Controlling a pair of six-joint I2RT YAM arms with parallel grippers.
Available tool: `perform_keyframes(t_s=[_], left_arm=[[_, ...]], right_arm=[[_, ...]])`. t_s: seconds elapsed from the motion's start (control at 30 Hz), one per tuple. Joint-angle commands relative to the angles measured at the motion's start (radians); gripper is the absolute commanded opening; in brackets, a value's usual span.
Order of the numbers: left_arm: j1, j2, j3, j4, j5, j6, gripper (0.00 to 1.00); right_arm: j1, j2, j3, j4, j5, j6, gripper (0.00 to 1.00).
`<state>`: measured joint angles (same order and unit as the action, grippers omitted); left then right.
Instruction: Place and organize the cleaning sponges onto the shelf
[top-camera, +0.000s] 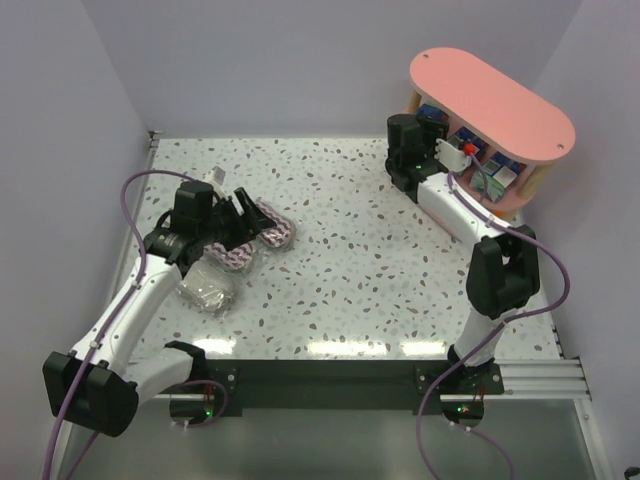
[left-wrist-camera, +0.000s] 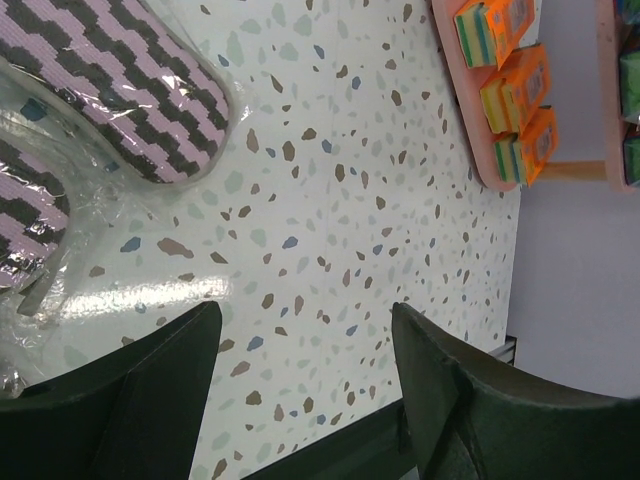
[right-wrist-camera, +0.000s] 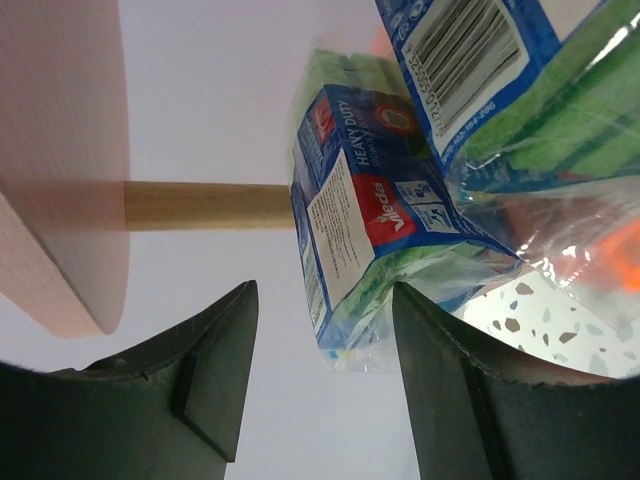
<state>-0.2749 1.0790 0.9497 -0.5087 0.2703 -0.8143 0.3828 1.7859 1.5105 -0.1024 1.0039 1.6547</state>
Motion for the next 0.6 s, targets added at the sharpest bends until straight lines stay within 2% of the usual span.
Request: perform_keyframes(t_s=[0.0,0.07,0.1,0.23,0.33,0.5,0.57], left_arm=[[0.014,0.004,0.009,0.049,0.029,0.026,0.74],[0.016,0.002,0.012,0.049,0.027,0.026,0.74],[0.016,0.001,0.012,0.050,0.029,0.024,0.74],[0.017,-0.007,0.009,0.052,0.018,0.024,0.74],[0.017,-0.016,0.004,0.053,0.018,0.023,0.74],[0.019,-0.033,-0.011,0.055,0.006,0.017,0.77],[0.020,-0.037,-0.012,0.055,-0.002,0.021,0.78]], right_arm=[[-0.012,0.006,0.033,0.072,0.026,-0.044,0.60],[-0.010,-0.008,-0.014,0.131,0.000,-0.067,0.60],[-0.010,-0.023,-0.039,0.218,-0.019,-0.100,0.60],[-0.012,-0.051,-0.125,0.444,-0.187,-0.205,0.61],[-0.010,-0.069,-0.141,0.471,-0.287,-0.210,0.64],[0.005,-0.160,-0.208,0.471,-0.335,-0.271,0.68],[0.008,-0.203,-0.240,0.475,-0.411,-0.302,0.70]])
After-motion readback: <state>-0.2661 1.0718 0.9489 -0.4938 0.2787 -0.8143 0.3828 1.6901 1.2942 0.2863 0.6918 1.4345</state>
